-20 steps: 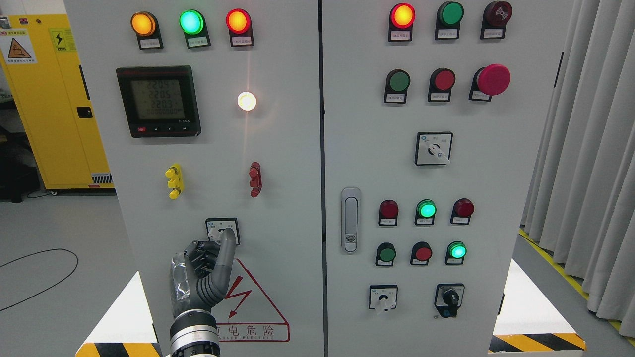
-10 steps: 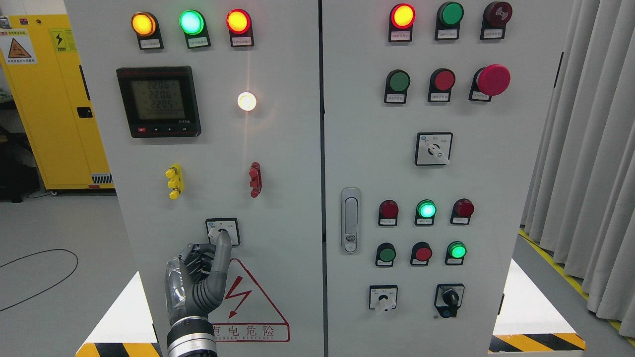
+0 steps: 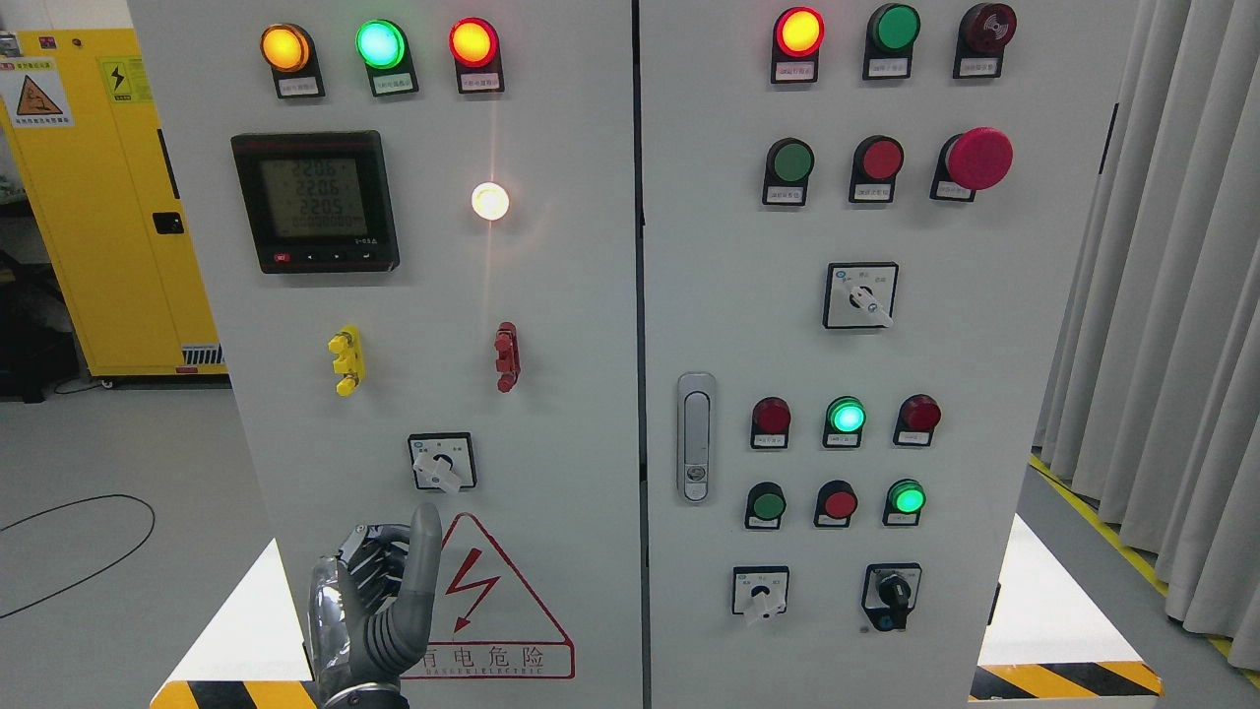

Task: Turn on light switch 1

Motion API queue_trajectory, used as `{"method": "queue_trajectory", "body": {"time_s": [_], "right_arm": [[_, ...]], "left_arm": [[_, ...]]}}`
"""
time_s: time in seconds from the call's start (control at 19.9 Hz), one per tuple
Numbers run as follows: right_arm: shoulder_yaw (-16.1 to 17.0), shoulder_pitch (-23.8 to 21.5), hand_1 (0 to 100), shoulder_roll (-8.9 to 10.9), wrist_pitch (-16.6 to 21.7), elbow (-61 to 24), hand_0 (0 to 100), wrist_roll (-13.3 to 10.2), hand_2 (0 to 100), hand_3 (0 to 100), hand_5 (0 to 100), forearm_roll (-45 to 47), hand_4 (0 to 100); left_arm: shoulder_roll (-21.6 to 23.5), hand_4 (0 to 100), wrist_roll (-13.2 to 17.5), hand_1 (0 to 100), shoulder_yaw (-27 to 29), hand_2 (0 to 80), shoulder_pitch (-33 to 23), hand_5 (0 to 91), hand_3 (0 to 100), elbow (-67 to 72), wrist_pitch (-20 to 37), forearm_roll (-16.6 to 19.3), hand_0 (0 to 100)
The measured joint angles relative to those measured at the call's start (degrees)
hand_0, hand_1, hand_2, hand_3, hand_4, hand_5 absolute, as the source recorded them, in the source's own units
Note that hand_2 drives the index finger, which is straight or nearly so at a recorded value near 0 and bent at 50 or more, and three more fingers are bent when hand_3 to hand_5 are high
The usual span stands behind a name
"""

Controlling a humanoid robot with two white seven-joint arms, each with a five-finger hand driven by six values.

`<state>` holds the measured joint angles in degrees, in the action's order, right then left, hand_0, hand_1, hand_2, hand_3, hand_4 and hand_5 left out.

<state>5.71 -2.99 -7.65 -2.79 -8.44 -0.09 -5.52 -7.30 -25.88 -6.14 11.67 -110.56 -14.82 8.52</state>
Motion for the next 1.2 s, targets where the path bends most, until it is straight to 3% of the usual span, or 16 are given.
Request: {"method": "queue_trajectory", "body": {"time_s": [0.2,0.4,0.6,0.9,0.95,1.0,1.2], "right_arm": [[0.00,0.00,50,0.00,0.00,0.00,0,0.00,4,0,0,0.00,0],[0.00,0.00,50,0.00,0.00,0.00,0,0.00,4,0,0,0.00,0],[0.00,0.00,50,0.00,0.00,0.00,0,0.00,4,0,0,0.00,0],[0.00,0.00,50,0.00,0.00,0.00,0,0.00,4,0,0,0.00,0],[0.00,0.00,50,0.00,0.00,0.00,0,0.00,4,0,0,0.01,0],[0.00,0.00,50,0.00,0.00,0.00,0,0.00,4,0,0,0.01,0],[0.00,0.00,50,0.00,0.00,0.00,0,0.00,4,0,0,0.03,0]], "left_arm": [[0.38,96,2.83,31,1.11,64.0,-5.23,86.0,99,-0.68,3.96,-3.35,9],[0.93,96,9.46,28,2.78,60.7,-11.09,81.3,100,-0.81,11.04,-6.06,6],[1.72,88,15.20,25,5.23,54.8,-17.00,67.3,93,0.30,20.13,-8.64,3],[3.18,82,19.38,24,8.75,50.1,-23.49,52.4,85,5.53,30.77,-12.80,0],[3.54,78,19.73,24,9.25,46.2,-24.29,46.7,81,6.79,32.27,-13.22,0],[3.87,69,20.22,24,9.73,39.1,-25.00,34.5,74,8.27,33.61,-13.57,0],[4.92,53,22.75,23,11.15,32.4,-27.15,12.7,60,15.68,40.68,-14.42,0]]}}
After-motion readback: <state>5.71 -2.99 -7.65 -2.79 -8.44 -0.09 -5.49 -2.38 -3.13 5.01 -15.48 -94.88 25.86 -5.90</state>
